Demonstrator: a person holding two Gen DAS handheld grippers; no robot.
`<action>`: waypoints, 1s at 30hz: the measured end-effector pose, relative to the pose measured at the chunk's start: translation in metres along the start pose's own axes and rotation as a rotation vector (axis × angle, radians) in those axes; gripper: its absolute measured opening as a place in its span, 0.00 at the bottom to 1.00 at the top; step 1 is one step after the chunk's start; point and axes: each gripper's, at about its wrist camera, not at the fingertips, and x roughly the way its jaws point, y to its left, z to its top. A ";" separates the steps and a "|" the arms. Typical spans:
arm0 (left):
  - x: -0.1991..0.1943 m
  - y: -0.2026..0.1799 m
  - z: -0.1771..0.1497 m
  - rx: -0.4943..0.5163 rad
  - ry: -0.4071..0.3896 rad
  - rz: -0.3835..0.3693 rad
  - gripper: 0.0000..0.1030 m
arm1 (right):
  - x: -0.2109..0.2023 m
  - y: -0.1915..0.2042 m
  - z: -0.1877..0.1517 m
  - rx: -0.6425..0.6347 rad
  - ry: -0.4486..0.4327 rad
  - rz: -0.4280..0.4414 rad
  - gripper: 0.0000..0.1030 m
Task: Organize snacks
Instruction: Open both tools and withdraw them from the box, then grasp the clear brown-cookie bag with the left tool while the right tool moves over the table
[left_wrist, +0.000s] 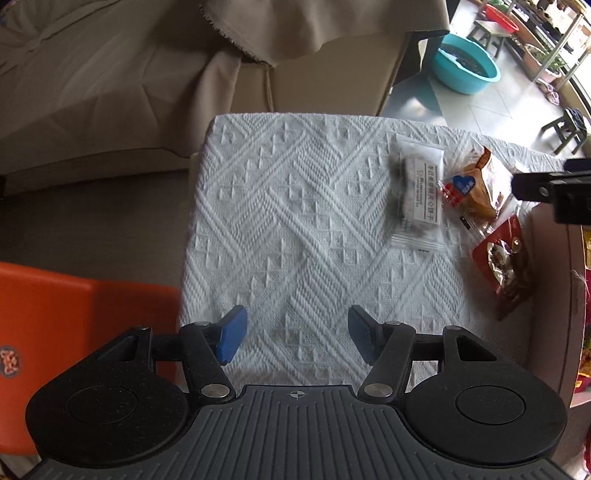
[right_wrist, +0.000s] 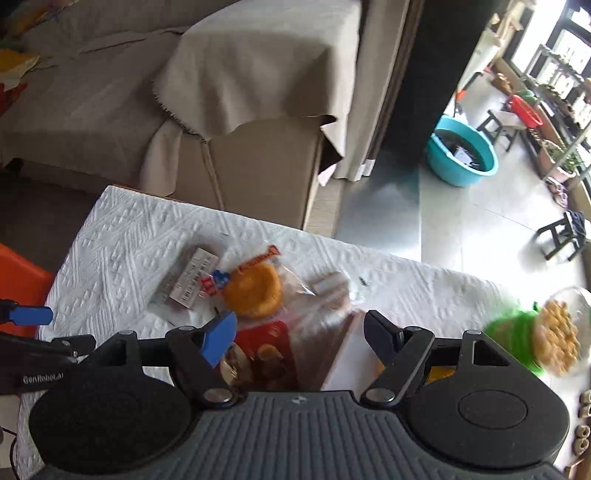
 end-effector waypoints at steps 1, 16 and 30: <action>0.002 0.004 0.000 0.001 0.004 -0.007 0.61 | 0.009 0.008 0.007 -0.022 0.005 0.000 0.75; 0.009 0.041 0.004 -0.088 0.015 -0.153 0.54 | 0.053 0.070 -0.010 -0.044 0.112 0.199 0.59; 0.043 -0.098 0.083 0.367 -0.068 -0.089 0.53 | -0.007 0.041 -0.093 0.059 0.151 0.208 0.58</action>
